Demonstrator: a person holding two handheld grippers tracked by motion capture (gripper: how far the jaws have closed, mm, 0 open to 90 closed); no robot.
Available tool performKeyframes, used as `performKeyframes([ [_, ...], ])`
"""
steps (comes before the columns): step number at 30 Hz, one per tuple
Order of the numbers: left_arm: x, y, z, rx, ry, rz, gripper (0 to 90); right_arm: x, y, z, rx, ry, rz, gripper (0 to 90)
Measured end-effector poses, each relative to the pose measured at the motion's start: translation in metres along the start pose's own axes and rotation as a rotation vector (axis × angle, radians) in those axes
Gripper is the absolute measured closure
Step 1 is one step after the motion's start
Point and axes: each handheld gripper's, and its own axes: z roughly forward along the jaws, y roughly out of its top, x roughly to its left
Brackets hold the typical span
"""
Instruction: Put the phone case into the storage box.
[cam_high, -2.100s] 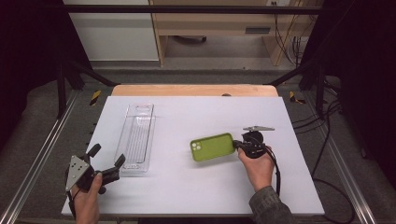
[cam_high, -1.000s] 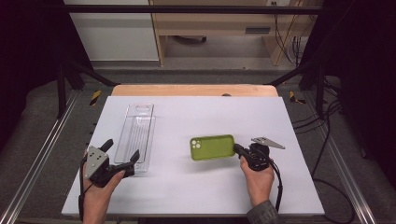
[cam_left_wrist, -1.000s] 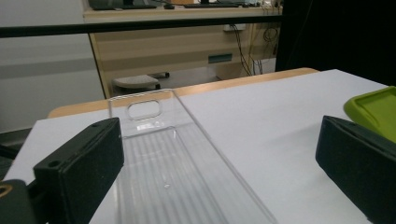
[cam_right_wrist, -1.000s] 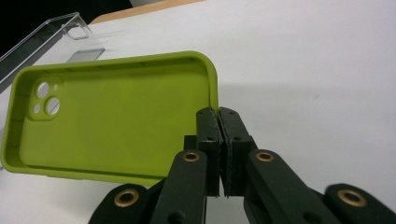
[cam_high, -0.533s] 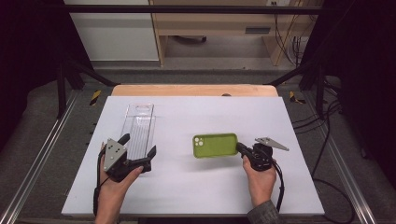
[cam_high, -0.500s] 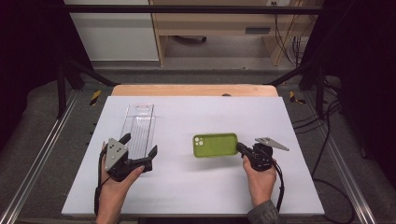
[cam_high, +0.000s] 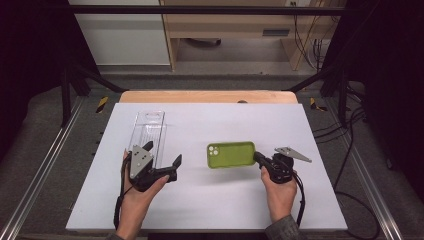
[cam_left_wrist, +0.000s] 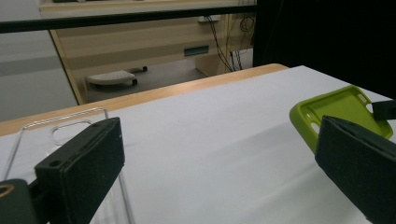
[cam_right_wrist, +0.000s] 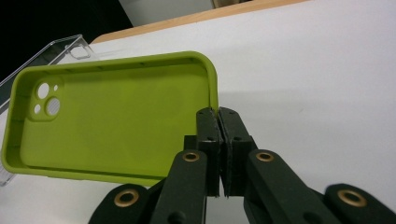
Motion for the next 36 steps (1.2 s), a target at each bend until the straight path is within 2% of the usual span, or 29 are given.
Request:
performKeyframes([
  [1,-0.003,0.001,0.003,0.004,-0.012,-0.005,1.6,0.001,0.0,0.0,-0.001,0.0,-0.001,88.0],
  [6,-0.011,0.004,0.009,0.008,-0.021,-0.013,1.9,0.003,-0.001,0.001,-0.003,0.001,-0.009,88.0],
  [9,-0.017,0.006,0.014,0.01,-0.03,-0.011,1.9,0.006,-0.002,0.001,-0.006,0.002,-0.025,88.0],
  [18,-0.033,0.009,0.023,0.021,-0.047,0.002,2.1,0.006,0.0,-0.002,-0.036,-0.002,-0.019,88.0],
  [20,-0.036,0.01,0.027,0.026,-0.054,-0.018,2.1,0.007,-0.001,-0.003,-0.038,-0.004,-0.022,88.0],
  [23,-0.039,0.01,0.029,0.028,-0.058,-0.025,2.1,0.007,-0.001,-0.003,-0.045,-0.005,-0.021,88.0],
  [25,-0.042,0.01,0.031,0.032,-0.05,-0.016,2.6,0.007,0.0,-0.003,-0.046,-0.003,-0.021,88.0],
  [29,-0.049,0.011,0.035,0.04,-0.067,-0.015,2.8,0.007,0.0,-0.004,-0.049,-0.002,-0.022,88.0],
  [34,-0.057,0.008,0.038,0.061,-0.07,0.008,3.4,0.009,0.0,-0.003,-0.046,0.007,-0.033,88.0],
  [36,-0.059,0.007,0.038,0.063,-0.072,0.001,3.4,0.01,0.0,-0.002,-0.046,0.01,-0.036,88.0],
])
